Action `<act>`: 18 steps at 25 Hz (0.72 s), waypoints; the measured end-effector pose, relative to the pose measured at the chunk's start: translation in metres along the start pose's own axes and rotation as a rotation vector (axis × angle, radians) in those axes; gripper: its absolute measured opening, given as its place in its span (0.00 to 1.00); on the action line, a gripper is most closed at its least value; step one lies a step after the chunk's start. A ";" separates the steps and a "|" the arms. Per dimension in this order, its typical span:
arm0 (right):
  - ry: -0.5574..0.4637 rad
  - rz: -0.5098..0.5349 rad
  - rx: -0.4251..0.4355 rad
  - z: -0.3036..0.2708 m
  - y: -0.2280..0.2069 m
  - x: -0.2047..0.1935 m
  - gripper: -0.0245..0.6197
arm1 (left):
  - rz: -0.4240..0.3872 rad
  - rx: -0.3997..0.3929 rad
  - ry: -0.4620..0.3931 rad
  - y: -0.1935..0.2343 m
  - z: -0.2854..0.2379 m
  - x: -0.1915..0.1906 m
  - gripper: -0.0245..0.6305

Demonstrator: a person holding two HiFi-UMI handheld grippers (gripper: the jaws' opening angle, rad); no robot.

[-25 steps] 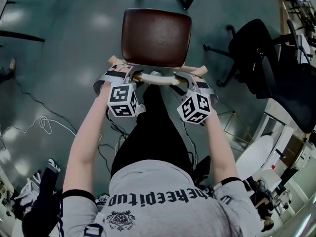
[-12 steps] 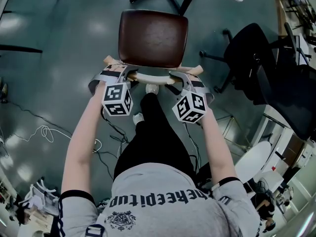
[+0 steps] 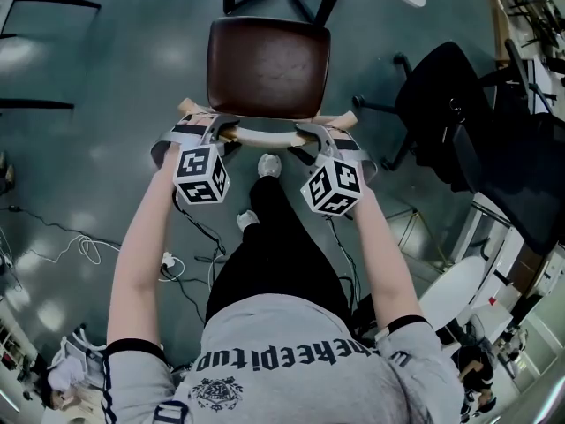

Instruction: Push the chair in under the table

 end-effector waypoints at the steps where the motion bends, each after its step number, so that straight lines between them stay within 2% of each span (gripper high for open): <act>1: -0.001 0.000 0.001 -0.001 -0.004 0.000 0.34 | 0.000 -0.002 0.002 0.004 -0.001 0.000 0.36; 18: -0.006 -0.018 -0.006 -0.007 -0.018 0.009 0.34 | -0.029 -0.011 -0.010 0.023 -0.002 -0.010 0.36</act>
Point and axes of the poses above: the fingertips, and each gripper's own axes: z backward along the fingers, y to its left, x out of its top, the point moved 6 cm from there along z, backward along the fingers, and after that the axes turned 9 degrees about -z, right-handed, at the moved point
